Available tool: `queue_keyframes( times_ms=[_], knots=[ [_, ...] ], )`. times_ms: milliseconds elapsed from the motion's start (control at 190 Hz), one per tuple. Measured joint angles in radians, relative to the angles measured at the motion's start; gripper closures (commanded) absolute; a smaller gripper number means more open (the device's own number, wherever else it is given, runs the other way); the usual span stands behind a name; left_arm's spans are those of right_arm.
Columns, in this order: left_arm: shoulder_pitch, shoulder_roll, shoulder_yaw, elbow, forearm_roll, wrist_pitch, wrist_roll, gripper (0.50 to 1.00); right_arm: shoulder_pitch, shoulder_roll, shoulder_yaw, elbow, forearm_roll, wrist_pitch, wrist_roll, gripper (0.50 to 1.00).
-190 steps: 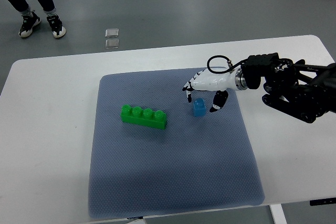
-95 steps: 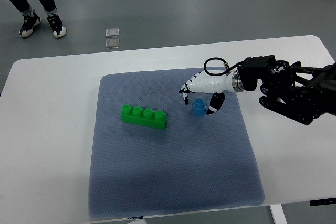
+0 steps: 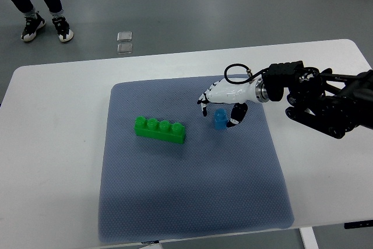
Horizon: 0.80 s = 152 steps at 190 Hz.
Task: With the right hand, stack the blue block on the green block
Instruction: 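Lower the right hand and close fingers around the blue block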
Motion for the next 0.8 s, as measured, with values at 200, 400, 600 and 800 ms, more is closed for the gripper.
queue_keyframes(
  times_ms=[200, 400, 600, 800],
  knots=[
    [0.0, 0.0, 0.0, 0.0, 0.0, 0.0, 0.0, 0.5, -0.001, -0.001, -0.003, 0.0, -0.002, 0.002, 0.0, 0.732],
    [0.0, 0.0, 0.0, 0.0, 0.0, 0.0, 0.0, 0.5, -0.001, -0.001, -0.006, 0.0, -0.002, 0.003, 0.0, 0.76],
    [0.0, 0.0, 0.0, 0.0, 0.0, 0.0, 0.0, 0.5, -0.001, -0.001, -0.006, 0.0, -0.002, 0.007, 0.0, 0.832],
    [0.0, 0.0, 0.0, 0.0, 0.0, 0.0, 0.0, 0.5, -0.001, -0.001, -0.006, 0.0, -0.002, 0.011, 0.0, 0.883]
  ],
)
